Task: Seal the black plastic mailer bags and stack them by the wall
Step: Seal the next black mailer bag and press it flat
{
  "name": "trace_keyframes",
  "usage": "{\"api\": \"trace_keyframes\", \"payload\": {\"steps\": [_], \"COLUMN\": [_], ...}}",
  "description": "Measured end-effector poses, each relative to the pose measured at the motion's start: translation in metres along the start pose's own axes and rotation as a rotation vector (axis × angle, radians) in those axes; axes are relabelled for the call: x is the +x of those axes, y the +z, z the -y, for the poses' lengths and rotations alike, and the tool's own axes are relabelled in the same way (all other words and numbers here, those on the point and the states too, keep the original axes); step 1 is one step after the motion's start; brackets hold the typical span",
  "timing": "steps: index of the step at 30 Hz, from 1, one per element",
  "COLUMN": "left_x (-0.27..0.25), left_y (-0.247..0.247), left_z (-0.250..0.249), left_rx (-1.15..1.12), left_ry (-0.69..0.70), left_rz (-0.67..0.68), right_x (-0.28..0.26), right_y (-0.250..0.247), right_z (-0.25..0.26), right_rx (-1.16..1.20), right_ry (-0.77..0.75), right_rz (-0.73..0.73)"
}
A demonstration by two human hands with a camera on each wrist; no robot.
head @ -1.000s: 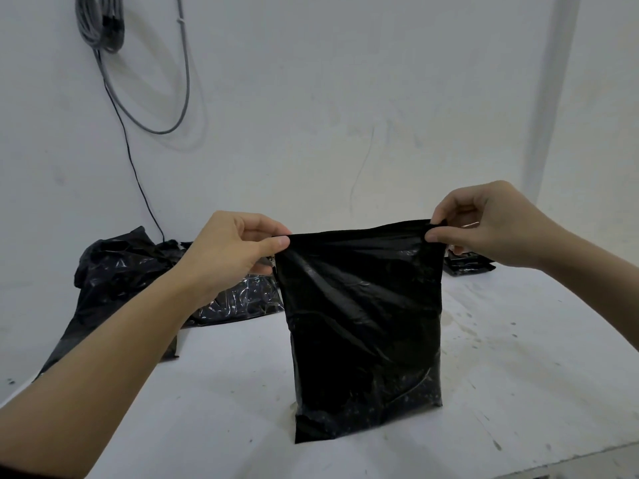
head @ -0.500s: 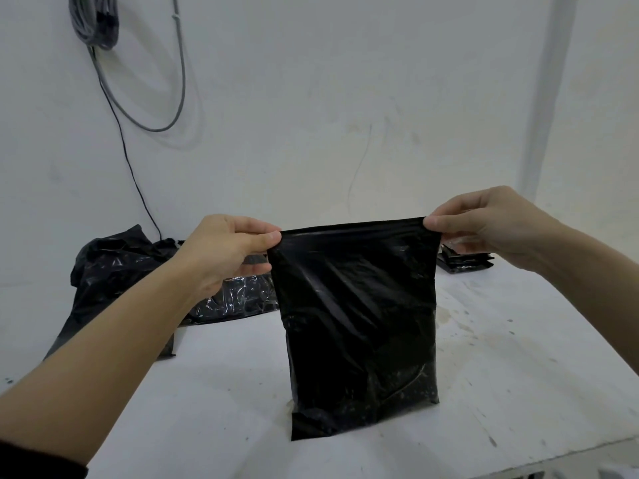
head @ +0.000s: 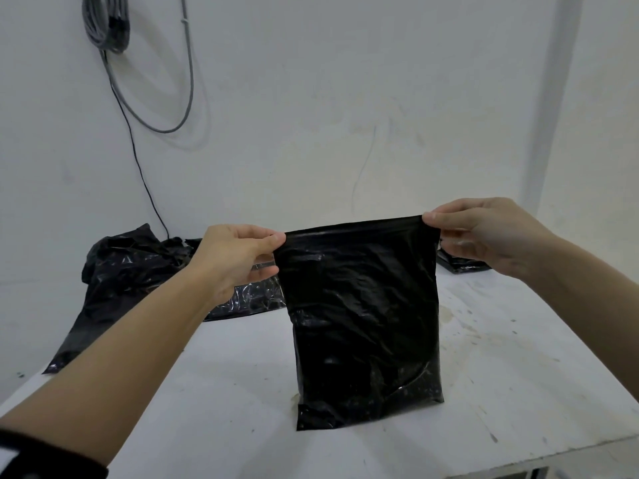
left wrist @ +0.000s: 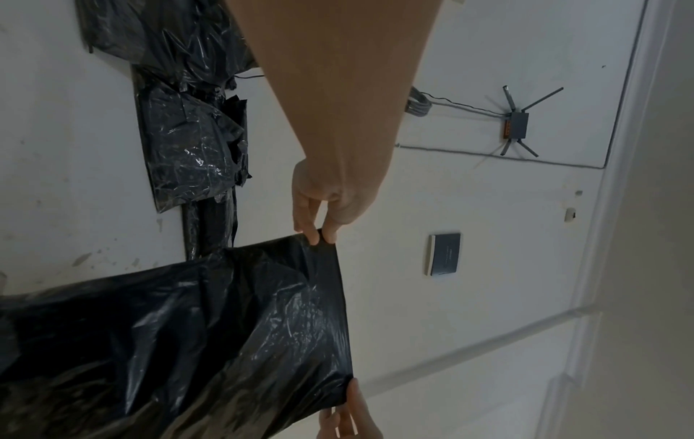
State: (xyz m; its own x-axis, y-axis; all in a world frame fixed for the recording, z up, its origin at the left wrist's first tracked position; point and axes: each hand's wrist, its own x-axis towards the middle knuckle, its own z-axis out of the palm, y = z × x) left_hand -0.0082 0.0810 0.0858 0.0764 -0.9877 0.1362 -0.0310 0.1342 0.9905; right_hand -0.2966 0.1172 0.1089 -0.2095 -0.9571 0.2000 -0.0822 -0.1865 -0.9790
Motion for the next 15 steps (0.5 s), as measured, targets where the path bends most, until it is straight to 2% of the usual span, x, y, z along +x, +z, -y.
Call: {"api": "trace_keyframes", "payload": {"steps": [7, 11, 15], "left_x": [-0.005, -0.008, -0.008], "left_y": [0.004, 0.001, 0.006], "left_z": [0.007, 0.009, 0.011], "left_rx": [-0.351, -0.357, -0.402], "left_ry": [-0.201, -0.186, -0.247], "left_rz": [0.104, 0.236, 0.247], "right_x": [0.001, -0.006, -0.009], "right_y": [0.000, -0.003, -0.001], "right_z": [-0.006, -0.007, -0.010], "right_rx": [0.197, 0.252, 0.270], "right_ry": [0.123, 0.182, 0.263], "right_rz": [0.009, 0.047, 0.083]}}
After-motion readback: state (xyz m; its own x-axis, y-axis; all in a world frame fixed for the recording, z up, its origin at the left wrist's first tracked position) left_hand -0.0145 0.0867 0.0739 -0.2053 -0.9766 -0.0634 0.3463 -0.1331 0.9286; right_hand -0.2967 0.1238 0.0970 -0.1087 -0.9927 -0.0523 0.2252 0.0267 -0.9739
